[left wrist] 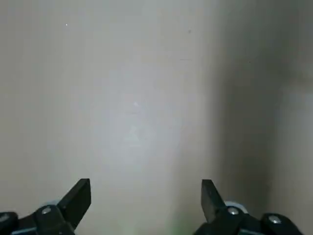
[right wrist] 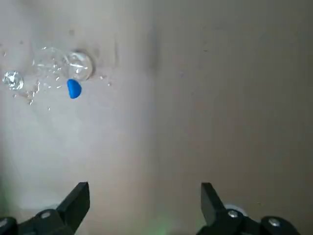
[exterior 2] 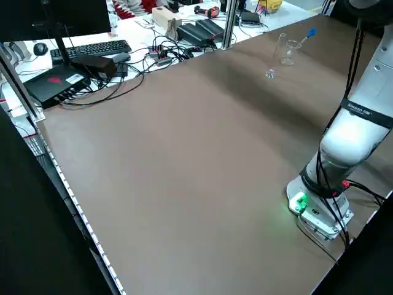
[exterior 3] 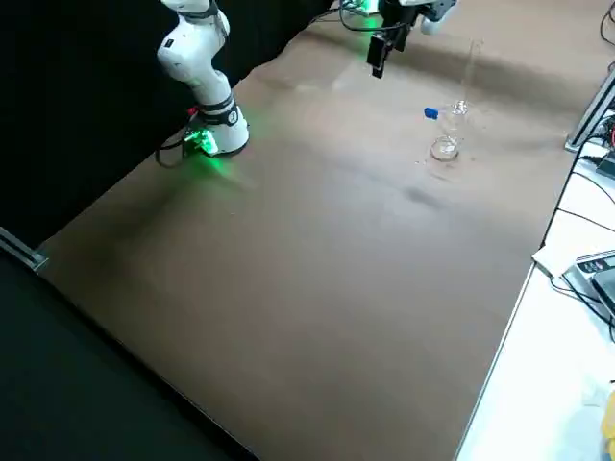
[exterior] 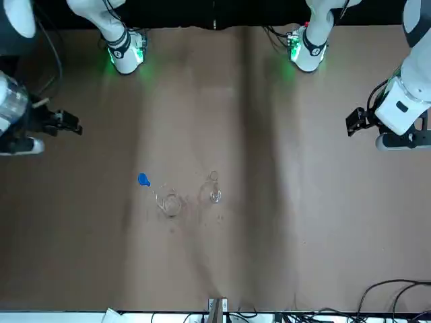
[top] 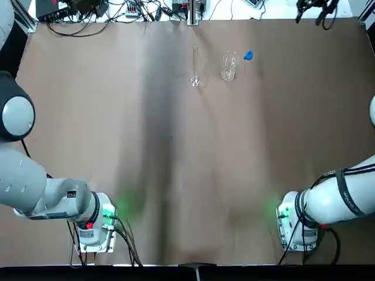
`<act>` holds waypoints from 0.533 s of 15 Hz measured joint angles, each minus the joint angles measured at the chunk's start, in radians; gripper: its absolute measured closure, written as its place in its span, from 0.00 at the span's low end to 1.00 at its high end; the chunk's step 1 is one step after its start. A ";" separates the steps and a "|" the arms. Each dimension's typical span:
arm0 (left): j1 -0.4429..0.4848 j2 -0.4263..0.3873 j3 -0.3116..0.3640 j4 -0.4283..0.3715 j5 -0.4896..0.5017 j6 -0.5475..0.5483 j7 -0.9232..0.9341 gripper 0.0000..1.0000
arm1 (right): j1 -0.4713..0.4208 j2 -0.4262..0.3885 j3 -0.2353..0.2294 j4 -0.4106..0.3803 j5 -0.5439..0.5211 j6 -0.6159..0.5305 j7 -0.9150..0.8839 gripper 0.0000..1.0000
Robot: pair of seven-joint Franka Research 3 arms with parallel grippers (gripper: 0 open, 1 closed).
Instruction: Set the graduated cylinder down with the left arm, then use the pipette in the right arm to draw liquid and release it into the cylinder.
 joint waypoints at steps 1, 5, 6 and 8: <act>0.000 0.000 0.000 0.000 0.000 0.000 0.000 0.00 | -0.014 -0.011 0.000 -0.003 -0.002 0.000 -0.003 0.00; 0.001 0.000 0.000 0.000 0.000 0.000 0.000 0.00 | -0.027 -0.028 0.001 -0.015 -0.021 0.002 -0.005 0.00; 0.000 0.000 0.000 0.000 0.003 -0.001 0.000 0.00 | -0.027 -0.028 0.002 -0.015 -0.030 0.006 -0.005 0.00; 0.000 0.000 0.000 0.000 0.011 -0.001 0.000 0.00 | -0.027 -0.028 0.003 -0.016 -0.036 0.012 -0.005 0.00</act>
